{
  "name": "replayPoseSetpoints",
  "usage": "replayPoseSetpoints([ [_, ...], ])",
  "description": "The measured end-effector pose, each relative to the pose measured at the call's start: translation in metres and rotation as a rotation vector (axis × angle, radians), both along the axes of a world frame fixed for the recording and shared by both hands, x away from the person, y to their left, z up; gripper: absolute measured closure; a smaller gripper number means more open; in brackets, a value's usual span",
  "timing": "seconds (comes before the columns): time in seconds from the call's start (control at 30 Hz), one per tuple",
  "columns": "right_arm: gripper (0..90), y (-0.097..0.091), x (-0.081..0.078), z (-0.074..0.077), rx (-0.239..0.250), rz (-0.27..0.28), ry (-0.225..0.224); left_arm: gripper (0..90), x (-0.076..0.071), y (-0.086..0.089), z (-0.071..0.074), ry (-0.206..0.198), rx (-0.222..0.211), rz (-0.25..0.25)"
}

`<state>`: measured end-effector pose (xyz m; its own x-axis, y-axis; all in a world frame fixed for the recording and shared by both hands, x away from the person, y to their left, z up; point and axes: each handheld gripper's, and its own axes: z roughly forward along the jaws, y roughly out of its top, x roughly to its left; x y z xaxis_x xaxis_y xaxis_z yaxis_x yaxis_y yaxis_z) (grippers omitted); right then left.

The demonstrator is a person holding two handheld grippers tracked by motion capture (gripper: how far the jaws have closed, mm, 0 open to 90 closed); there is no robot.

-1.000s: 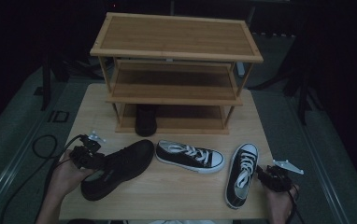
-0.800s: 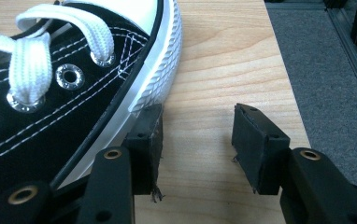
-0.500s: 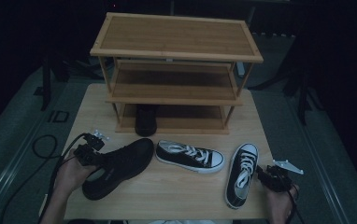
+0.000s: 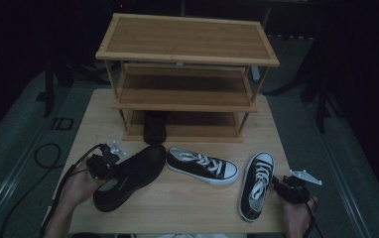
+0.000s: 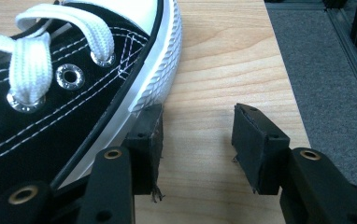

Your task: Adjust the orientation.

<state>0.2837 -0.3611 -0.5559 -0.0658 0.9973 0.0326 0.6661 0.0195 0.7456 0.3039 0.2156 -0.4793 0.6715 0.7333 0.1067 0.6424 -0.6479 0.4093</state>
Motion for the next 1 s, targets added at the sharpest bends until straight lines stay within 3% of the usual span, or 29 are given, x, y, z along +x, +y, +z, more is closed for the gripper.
replayPoseSetpoints([
  [0.43,52.8,0.000,0.000,0.000,0.001,0.002,-0.002,88.7,-0.019,0.003,0.001,-0.003,-0.032,-0.072],
  [0.57,52.9,0.000,0.001,0.000,0.003,0.002,0.005,88.7,-0.025,0.012,-0.002,0.005,-0.074,-0.076],
  [0.63,53.0,0.000,0.001,0.001,0.003,0.004,0.005,88.6,-0.027,0.013,-0.002,0.005,-0.072,-0.088],
  [0.9,59.3,0.003,0.000,0.005,-0.005,0.021,0.012,88.5,-0.020,0.021,-0.003,0.014,-0.075,-0.018],
  [1.0,61.9,0.004,-0.002,0.012,0.001,0.036,-0.019,88.3,-0.016,0.024,-0.004,0.022,-0.080,-0.007],
])
